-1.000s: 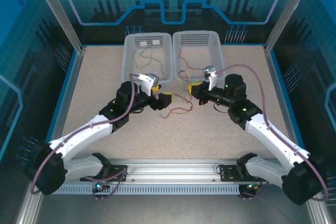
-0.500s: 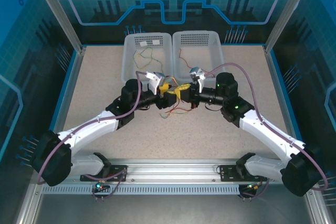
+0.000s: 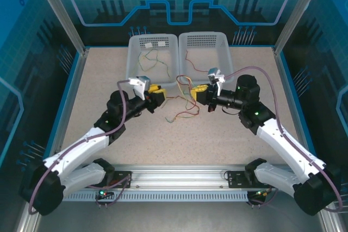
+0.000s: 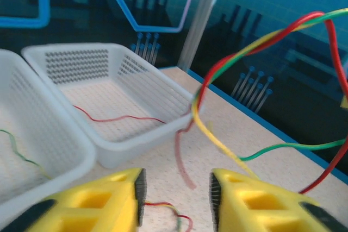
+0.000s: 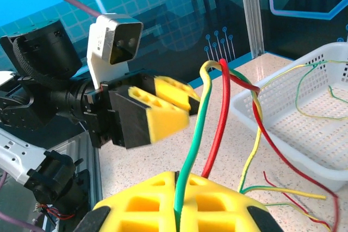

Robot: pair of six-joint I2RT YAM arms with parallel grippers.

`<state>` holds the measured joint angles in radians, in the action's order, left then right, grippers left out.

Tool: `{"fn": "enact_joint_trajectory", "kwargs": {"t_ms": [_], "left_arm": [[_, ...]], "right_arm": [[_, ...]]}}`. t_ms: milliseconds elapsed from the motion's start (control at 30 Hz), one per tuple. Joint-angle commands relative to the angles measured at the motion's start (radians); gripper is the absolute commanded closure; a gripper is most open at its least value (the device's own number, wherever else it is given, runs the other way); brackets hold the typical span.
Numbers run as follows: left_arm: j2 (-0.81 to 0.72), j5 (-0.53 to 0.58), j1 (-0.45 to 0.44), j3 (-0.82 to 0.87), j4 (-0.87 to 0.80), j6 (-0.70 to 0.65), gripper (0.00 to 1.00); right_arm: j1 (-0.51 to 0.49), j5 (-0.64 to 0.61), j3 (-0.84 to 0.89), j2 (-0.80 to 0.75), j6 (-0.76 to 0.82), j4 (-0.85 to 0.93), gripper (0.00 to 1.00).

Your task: Untangle the cables

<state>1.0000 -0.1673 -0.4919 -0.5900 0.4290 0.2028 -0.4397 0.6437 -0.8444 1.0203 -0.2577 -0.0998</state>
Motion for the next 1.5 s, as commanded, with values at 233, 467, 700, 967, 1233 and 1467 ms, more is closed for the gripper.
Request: {"fn": "enact_joint_trajectory", "kwargs": {"t_ms": [233, 467, 700, 967, 1233, 1467], "left_arm": [[-0.023, -0.095, 0.058, 0.064, 0.081, -0.024, 0.27], [-0.001, -0.234, 0.058, 0.102, 0.238, -0.024, 0.18], [0.025, -0.342, 0.054, 0.096, 0.333, -0.022, 0.12], [0.128, -0.346, 0.029, 0.042, 0.35, -0.064, 0.12], [0.222, -0.355, 0.027, 0.001, 0.439, -0.061, 0.16], [0.225, -0.35, 0.027, -0.001, 0.47, -0.067, 0.49]], "right_arm": [[0.068, 0.38, -0.177, 0.004, 0.104, 0.193, 1.0], [0.067, 0.461, -0.238, 0.012, 0.094, 0.187, 1.0], [0.05, 0.49, -0.263, 0.038, 0.071, 0.162, 1.0], [0.009, 0.501, -0.281, 0.032, 0.032, 0.12, 1.0], [-0.033, 0.502, -0.289, 0.039, -0.004, 0.092, 1.0], [-0.04, 0.469, -0.281, 0.056, 0.012, 0.112, 1.0]]}}
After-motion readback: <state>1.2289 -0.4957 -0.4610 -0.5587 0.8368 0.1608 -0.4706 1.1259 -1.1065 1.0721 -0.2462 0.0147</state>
